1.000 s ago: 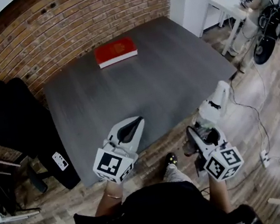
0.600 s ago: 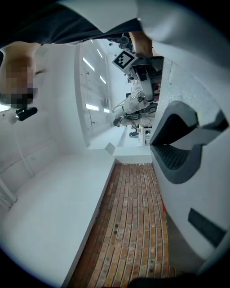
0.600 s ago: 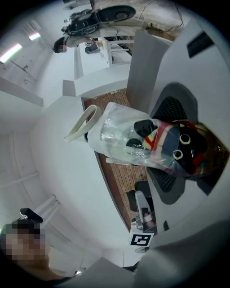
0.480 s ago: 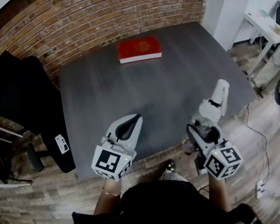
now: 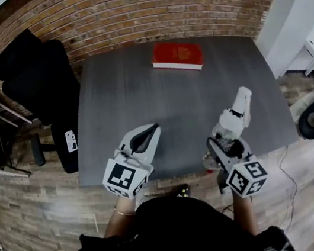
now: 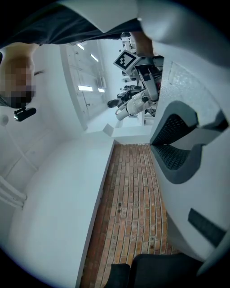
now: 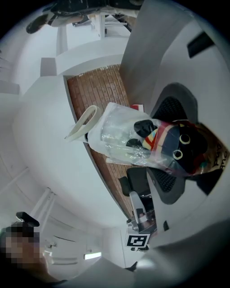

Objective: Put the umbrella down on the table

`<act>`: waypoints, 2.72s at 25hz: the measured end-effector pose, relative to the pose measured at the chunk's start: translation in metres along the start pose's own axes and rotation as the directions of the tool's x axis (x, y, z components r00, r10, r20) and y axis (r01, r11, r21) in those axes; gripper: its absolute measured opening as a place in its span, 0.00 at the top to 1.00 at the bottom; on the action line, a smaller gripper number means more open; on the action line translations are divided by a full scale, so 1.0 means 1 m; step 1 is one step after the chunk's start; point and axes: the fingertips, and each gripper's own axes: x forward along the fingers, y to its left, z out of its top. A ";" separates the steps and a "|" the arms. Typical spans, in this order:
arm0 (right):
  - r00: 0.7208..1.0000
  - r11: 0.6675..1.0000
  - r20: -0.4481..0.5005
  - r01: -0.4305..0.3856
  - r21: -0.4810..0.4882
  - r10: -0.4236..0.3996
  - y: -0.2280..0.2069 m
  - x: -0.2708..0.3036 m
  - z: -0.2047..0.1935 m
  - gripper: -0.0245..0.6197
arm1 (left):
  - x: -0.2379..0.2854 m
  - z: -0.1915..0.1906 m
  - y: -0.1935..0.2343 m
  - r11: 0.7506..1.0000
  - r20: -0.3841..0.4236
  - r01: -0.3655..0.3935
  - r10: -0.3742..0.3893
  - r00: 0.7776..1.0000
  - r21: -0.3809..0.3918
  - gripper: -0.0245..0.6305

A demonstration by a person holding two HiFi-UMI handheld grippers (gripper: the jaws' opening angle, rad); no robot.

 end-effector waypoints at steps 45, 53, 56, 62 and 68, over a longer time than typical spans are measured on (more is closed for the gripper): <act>0.917 0.999 -0.399 -0.010 0.036 0.024 -0.039 0.163 -0.100 0.50 | 0.041 -0.065 0.128 0.987 -0.129 -0.128 0.115 0.985 -0.096 0.96; 0.884 0.999 -0.468 0.006 0.042 0.015 -0.044 0.180 -0.122 0.50 | 0.034 -0.075 0.144 0.981 -0.142 -0.156 0.139 0.980 -0.113 0.96; 0.872 0.999 -0.490 0.010 0.049 0.015 -0.046 0.186 -0.129 0.50 | 0.032 -0.078 0.149 0.979 -0.143 -0.172 0.155 0.978 -0.112 0.96; 0.843 0.998 -0.538 0.024 0.051 0.007 -0.047 0.196 -0.147 0.50 | 0.026 -0.081 0.163 0.975 -0.154 -0.187 0.168 0.974 -0.117 0.96; 0.815 0.997 -0.579 0.056 0.056 -0.014 -0.056 0.197 -0.160 0.50 | 0.029 -0.084 0.166 0.976 -0.152 -0.181 0.161 0.975 -0.123 0.96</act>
